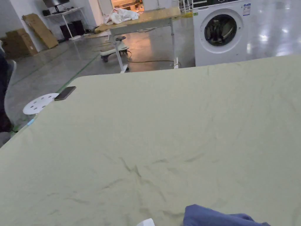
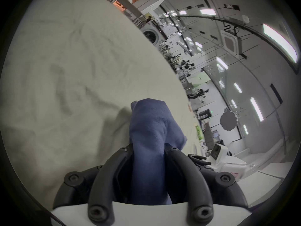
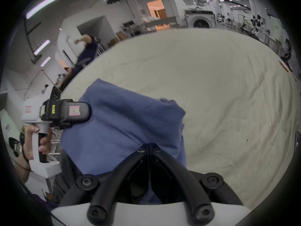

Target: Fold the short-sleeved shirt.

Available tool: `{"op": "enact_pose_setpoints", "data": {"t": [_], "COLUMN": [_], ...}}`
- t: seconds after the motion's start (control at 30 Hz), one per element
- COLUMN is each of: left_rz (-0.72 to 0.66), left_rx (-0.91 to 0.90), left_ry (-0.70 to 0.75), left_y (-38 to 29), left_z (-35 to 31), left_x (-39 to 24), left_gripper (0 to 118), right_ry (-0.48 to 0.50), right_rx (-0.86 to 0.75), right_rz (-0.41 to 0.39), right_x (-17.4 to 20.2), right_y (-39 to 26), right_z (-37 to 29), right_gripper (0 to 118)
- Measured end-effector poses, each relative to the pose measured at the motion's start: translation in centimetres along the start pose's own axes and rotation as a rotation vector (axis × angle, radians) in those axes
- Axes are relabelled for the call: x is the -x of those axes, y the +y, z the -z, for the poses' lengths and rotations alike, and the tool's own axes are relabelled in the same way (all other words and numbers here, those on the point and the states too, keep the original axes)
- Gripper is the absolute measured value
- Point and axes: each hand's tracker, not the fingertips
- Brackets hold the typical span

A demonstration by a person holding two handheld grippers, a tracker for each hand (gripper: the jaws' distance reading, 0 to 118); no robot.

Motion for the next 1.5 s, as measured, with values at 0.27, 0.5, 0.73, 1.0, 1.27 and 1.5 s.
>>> {"op": "enact_pose_setpoints", "data": {"t": [0.27, 0.5, 0.73, 1.0, 1.27, 1.5], "left_rz": [0.063, -0.068, 0.139, 0.640, 0.853, 0.951], "left_rx": [-0.260, -0.261, -0.403, -0.536, -0.807, -0.904], "left_ry": [0.254, 0.582, 0.894, 0.761, 0.612, 0.548], "left_y": [8.4, 15.5, 13.5, 5.9, 3.6, 3.6], "left_z": [-15.0, -24.2, -23.7, -23.3, -19.2, -18.1], "left_x": [3.9, 13.6, 5.5, -8.1, -17.8, -22.5], "left_gripper": [28, 29, 0, 0, 0, 0], "right_ry": [-0.003, -0.045, -0.063, -0.189, -0.350, -0.398], "right_rx": [-0.096, -0.105, -0.170, -0.431, -0.681, -0.812], "right_rz": [0.188, 0.242, 0.241, 0.166, -0.020, -0.120], "right_x": [-1.7, -2.8, -3.0, -2.2, -0.9, 1.0], "right_y": [-0.1, -1.5, -0.7, 0.8, 3.1, 6.0], "right_z": [-4.4, -6.3, -7.9, -12.8, -18.2, -21.3], "right_gripper": [0, 0, 0, 0, 0, 0]}}
